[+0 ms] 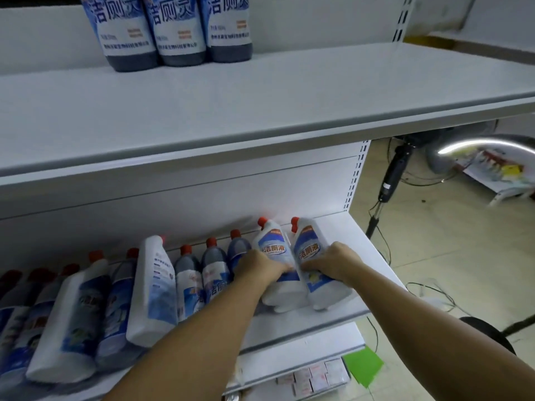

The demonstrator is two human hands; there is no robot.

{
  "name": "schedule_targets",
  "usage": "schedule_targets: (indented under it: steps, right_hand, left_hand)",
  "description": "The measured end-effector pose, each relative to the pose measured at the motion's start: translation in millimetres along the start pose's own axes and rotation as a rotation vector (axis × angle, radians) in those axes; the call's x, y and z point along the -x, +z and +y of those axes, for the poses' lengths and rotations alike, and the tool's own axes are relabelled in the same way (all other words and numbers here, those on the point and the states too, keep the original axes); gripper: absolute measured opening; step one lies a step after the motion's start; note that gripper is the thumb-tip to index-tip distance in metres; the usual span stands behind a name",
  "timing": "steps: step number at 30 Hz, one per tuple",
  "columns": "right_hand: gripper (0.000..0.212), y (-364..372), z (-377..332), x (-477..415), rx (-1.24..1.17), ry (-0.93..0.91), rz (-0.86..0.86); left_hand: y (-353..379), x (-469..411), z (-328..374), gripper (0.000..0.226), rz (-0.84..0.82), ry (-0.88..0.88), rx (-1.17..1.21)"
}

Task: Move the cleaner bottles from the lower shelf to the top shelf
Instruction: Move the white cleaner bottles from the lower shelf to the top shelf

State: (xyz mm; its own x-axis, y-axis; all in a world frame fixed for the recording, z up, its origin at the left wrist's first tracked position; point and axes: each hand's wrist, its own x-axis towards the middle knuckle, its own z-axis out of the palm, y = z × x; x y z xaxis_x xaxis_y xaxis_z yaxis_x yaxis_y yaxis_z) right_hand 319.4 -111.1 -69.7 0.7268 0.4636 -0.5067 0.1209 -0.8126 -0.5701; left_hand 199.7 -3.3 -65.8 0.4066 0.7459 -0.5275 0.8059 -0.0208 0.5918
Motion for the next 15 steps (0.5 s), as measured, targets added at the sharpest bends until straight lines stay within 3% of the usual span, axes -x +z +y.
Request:
schedule_targets:
  steps: [4, 7, 9, 12, 15]
  right_hand:
    - [0.048, -5.1, 2.2, -6.9, -0.096, -0.043, -0.017]
    - [0.036, -11.1, 7.5, -4.3, -0.399, -0.058, -0.12]
    - [0.04, -14.0, 4.3, -2.6, -0.579, -0.128, -0.21]
    - [0.047, -14.5, -16.2, -0.7, -0.708, -0.214, -0.331]
    - [0.049, -5.0, -43.8, 4.1, -0.728, -0.282, -0.46]
  left_hand:
    - [-4.2, -3.7, 11.5, 0.061, -0.056, -0.004, 0.092]
    - [-3.6, -2.3, 12.2, 0.066, -0.035, 0.016, 0.179]
    - [-8.7, 0.6, 6.9, 0.063, -0.078, 0.04, 0.287]
    - [-28.2, 10.1, -5.8, 0.039, -0.11, 0.09, 0.462]
    - [-56.2, 29.0, -26.7, 0.041, -0.07, 0.097, 0.668]
